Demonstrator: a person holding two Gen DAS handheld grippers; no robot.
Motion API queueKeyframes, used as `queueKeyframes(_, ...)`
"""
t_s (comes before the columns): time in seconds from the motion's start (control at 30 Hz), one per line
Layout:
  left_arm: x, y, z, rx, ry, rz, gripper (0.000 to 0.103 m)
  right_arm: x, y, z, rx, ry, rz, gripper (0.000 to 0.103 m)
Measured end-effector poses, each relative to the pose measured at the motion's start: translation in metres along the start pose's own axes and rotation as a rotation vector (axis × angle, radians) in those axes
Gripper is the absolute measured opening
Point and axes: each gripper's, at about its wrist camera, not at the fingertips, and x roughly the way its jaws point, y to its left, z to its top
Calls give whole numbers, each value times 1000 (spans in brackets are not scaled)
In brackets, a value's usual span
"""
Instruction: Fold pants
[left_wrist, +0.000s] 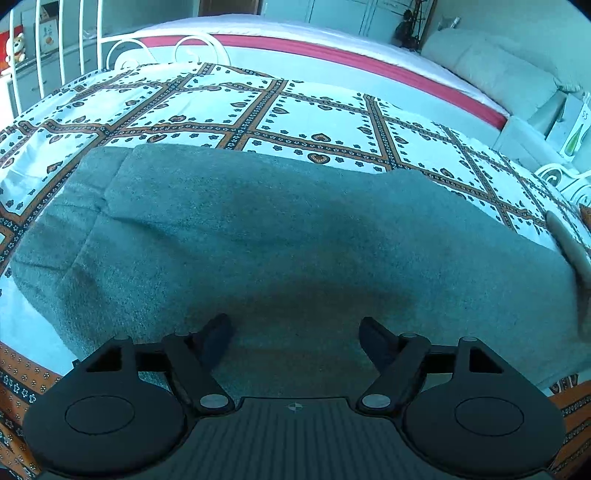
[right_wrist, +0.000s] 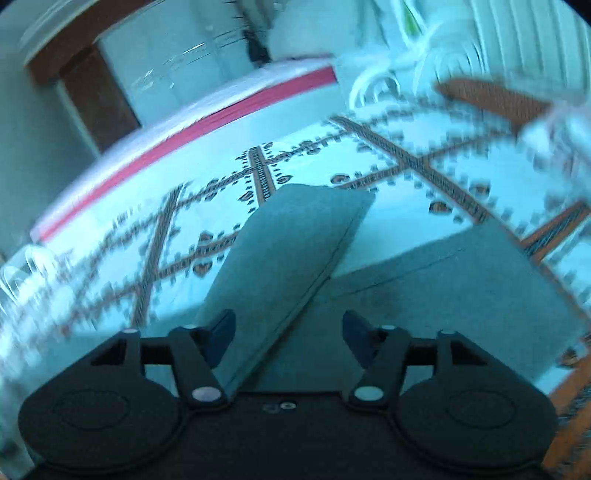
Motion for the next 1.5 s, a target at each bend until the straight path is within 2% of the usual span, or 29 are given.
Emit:
queueKeyframes(0.1,1,0,-1,9,-2,0,77,29,-32,9,212,64,86,36)
queueKeyframes(0.17,1,0,-1,6,-4,-1,77,48,-43,6,300,114,136,36)
queueKeyframes(0.23,1,-1,-1,7,-4,-1,77,57,-51,6,375,106,193,36)
queueKeyframes(0.27,1,-1,-2,10,-4,0,77,60,-53,8,394,107,218,16)
queueKeyframes(0.3,1,-2,-2,12,-5,1,78,60,-53,11,386,110,234,0)
queueKeyframes(0.4,0,-1,-3,14,-6,-2,78,19,-48,18,327,-18,261,0)
queueKeyframes(0.47,-1,0,-3,16,-7,-8,78,-23,-42,14,242,-88,226,0)
queueKeyframes(0.5,-1,0,-3,15,-6,-10,78,-39,-40,8,186,-93,165,0)
queueKeyframes(0.57,-1,0,-2,6,-5,-10,78,-43,-50,-9,129,-21,59,2)
queueKeyframes(0.6,0,0,-2,1,-3,-7,78,-34,-60,-15,147,44,48,8)
queueKeyframes(0.63,0,-2,-1,-1,-2,-4,78,-24,-72,-16,220,102,71,10)
queueKeyframes(0.67,0,-2,0,-5,0,-1,79,-20,-85,-16,305,108,114,16)
queueKeyframes(0.7,1,-3,0,-11,1,1,81,-19,-96,-16,358,80,133,26)
queueKeyframes(0.77,2,-5,1,-13,3,2,84,-17,-110,-13,398,31,113,36)
queueKeyframes(0.87,4,-6,2,-16,5,7,85,-11,-134,-14,553,28,181,37)
queueKeyframes(1.07,3,-6,0,-12,1,10,85,16,-151,-10,746,51,338,36)
queueKeyframes(1.1,2,-6,0,-9,1,10,85,19,-153,-7,764,56,367,9)
queueKeyframes(1.13,2,-6,0,-7,0,10,85,12,-150,-4,736,31,388,2)
queueKeyframes(1.2,0,-4,-1,-12,-4,5,85,-23,-133,7,571,-75,333,2)
queueKeyframes(1.27,-2,-2,-1,-23,-7,-1,85,-57,-114,11,404,-145,280,1)
queueKeyframes(1.3,-2,-1,0,-25,-7,-4,85,-72,-105,8,317,-157,212,1)
queueKeyframes(1.37,-1,-1,0,-23,-5,-5,85,-83,-92,-2,192,-137,2,2)
queueKeyframes(1.4,0,-1,1,-21,-4,-4,85,-83,-90,-9,157,-122,-117,9)
queueKeyframes(1.43,0,-2,0,-20,-3,-2,85,-82,-95,-12,161,-93,-135,12)
queueKeyframes(1.47,1,-3,1,-20,-2,1,85,-82,-107,-13,230,-68,-47,18)
queueKeyframes(1.5,2,-4,2,-21,-2,3,85,-84,-120,-14,319,-81,38,21)
